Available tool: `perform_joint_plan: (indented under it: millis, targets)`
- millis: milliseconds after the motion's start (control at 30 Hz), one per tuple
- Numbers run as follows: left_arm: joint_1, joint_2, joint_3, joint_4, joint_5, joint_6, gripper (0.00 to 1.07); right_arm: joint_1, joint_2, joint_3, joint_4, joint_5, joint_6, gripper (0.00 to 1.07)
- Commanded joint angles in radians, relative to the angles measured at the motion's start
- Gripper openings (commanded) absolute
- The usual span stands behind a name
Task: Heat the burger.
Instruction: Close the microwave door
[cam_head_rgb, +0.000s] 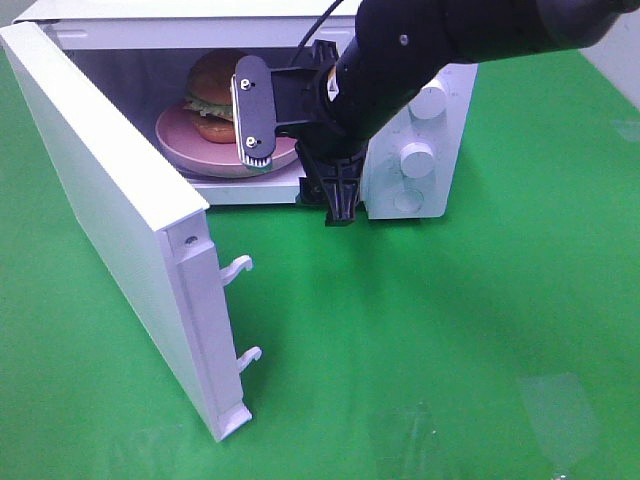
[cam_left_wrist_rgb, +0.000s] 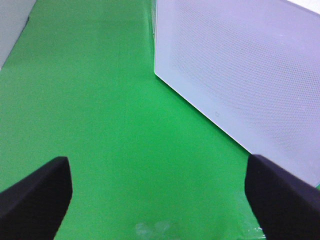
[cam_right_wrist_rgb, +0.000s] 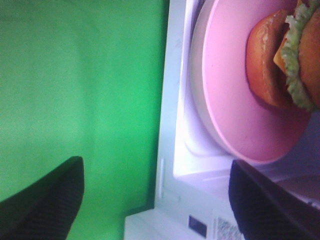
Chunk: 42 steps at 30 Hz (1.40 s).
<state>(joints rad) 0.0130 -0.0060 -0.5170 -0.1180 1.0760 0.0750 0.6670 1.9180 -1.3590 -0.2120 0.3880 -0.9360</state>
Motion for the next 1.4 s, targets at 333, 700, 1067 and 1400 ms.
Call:
perform_joint_plan:
  millis: [333,700,1067,1400]
  targets:
    - [0.002,-0.015,0.001,-0.007,-0.007,0.001,0.89,-0.003,-0.262,0.256,0.008,-0.042,0.154,0.76]
    - [0.002,-0.015,0.001,-0.007,-0.008,0.000,0.89,-0.030,-0.438,0.394,0.018,-0.026,0.429,0.76]
    - [0.002,-0.015,0.001,-0.007,-0.008,0.000,0.89,-0.231,-0.586,0.482,0.047,0.114,0.725,0.76]
    - [0.002,-0.015,0.001,-0.007,-0.008,0.000,0.89,-0.433,-0.729,0.485,0.090,0.329,0.928,0.76]
